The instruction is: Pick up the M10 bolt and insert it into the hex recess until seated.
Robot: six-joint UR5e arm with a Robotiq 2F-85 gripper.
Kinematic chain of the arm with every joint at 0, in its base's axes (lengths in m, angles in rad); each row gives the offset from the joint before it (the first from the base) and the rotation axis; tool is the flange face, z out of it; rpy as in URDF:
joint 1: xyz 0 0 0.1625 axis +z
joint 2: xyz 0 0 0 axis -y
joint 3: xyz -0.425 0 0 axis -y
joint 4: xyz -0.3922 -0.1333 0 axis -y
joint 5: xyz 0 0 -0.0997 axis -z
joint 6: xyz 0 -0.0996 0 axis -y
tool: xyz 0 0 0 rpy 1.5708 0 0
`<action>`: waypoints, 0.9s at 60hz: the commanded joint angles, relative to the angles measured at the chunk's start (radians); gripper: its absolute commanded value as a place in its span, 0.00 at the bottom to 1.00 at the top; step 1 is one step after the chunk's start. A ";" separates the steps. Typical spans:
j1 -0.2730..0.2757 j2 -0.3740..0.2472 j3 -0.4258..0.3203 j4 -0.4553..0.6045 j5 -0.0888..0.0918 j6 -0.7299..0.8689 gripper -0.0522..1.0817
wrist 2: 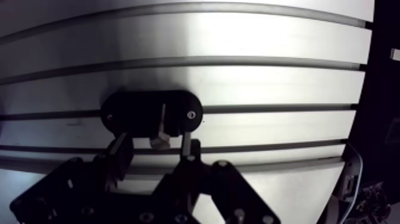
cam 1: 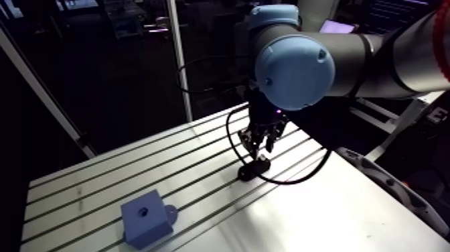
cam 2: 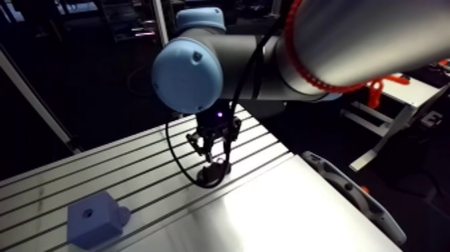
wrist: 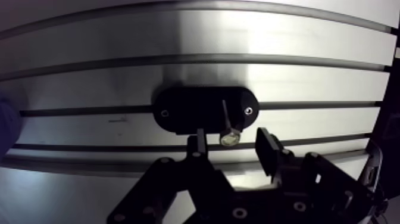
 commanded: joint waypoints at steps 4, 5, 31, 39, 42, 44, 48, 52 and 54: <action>0.000 0.001 0.004 -0.001 0.000 0.000 0.46; 0.000 0.001 0.004 -0.001 0.000 0.000 0.46; 0.000 0.010 0.002 -0.001 -0.002 0.000 0.48; 0.000 0.017 -0.002 -0.001 -0.002 0.000 0.51; 0.000 0.017 -0.002 -0.001 -0.002 0.000 0.51; 0.000 0.017 -0.002 -0.001 -0.002 0.000 0.52; 0.000 0.017 -0.002 -0.001 -0.002 0.000 0.53; 0.000 0.018 -0.002 -0.001 -0.002 0.000 0.53; 0.000 0.021 -0.002 -0.001 -0.002 0.000 0.53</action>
